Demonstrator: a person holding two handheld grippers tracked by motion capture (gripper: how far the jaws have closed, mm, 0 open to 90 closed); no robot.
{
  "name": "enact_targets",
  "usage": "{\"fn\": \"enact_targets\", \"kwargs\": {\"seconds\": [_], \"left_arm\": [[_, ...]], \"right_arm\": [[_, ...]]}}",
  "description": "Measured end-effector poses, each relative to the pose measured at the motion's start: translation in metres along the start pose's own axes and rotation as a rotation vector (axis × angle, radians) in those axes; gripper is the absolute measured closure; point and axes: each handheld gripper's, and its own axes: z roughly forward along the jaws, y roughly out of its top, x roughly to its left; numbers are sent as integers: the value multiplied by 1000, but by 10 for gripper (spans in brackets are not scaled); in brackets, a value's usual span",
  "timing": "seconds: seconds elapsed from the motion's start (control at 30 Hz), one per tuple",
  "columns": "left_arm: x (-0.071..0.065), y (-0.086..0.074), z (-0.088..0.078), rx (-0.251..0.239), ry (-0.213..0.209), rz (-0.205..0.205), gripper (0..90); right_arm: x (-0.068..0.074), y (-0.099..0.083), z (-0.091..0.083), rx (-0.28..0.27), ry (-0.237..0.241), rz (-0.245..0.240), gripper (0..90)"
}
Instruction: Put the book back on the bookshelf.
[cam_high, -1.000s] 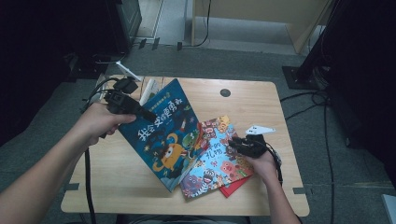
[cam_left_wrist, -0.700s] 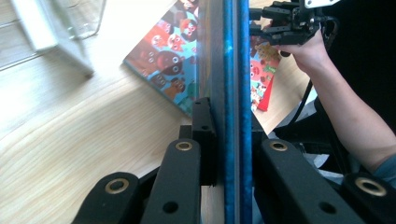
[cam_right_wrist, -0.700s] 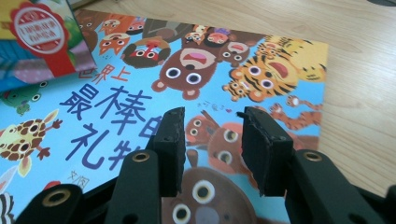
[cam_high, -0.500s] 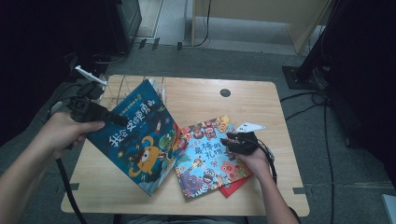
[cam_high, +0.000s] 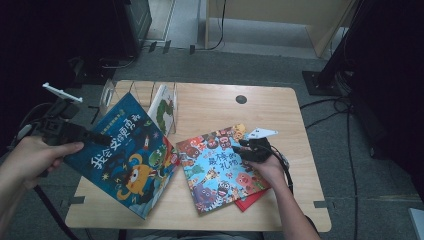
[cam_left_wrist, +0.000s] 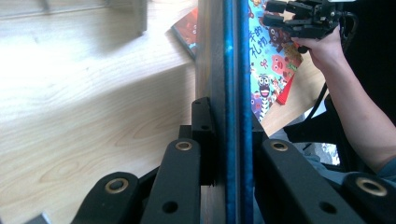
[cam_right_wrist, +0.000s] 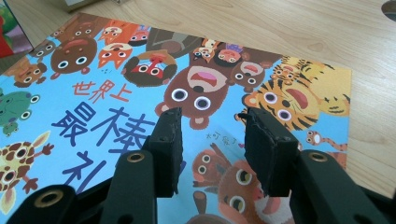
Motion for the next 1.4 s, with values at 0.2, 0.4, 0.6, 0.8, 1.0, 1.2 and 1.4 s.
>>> {"fn": "enact_targets", "kwargs": {"seconds": [0.2, 0.4, 0.6, 0.8, 1.0, 1.2, 1.4], "left_arm": [[13, -11, -12, -13, 14, -30, 831], [27, -17, -22, -27, 31, -70, 830], [42, -15, -30, -43, 61, -102, 833], [60, -13, -40, -73, 97, -147, 831], [77, -7, -46, -103, 118, -203, 832], [86, 1, -52, -116, 145, -226, 831], [93, 9, -60, -134, 162, -247, 829]], "right_arm": [[0, 2, 3, 5, 3, 3, 568], [-1, 2, 4, 9, 2, 3, 568], [-1, 2, 3, 11, 1, 2, 568], [-1, 1, 5, 20, 6, 1, 572], [-1, 1, 6, 25, 7, -5, 576], [-1, 1, 5, 28, 5, 2, 577], [-1, 1, 5, 29, 6, -2, 578]]}}
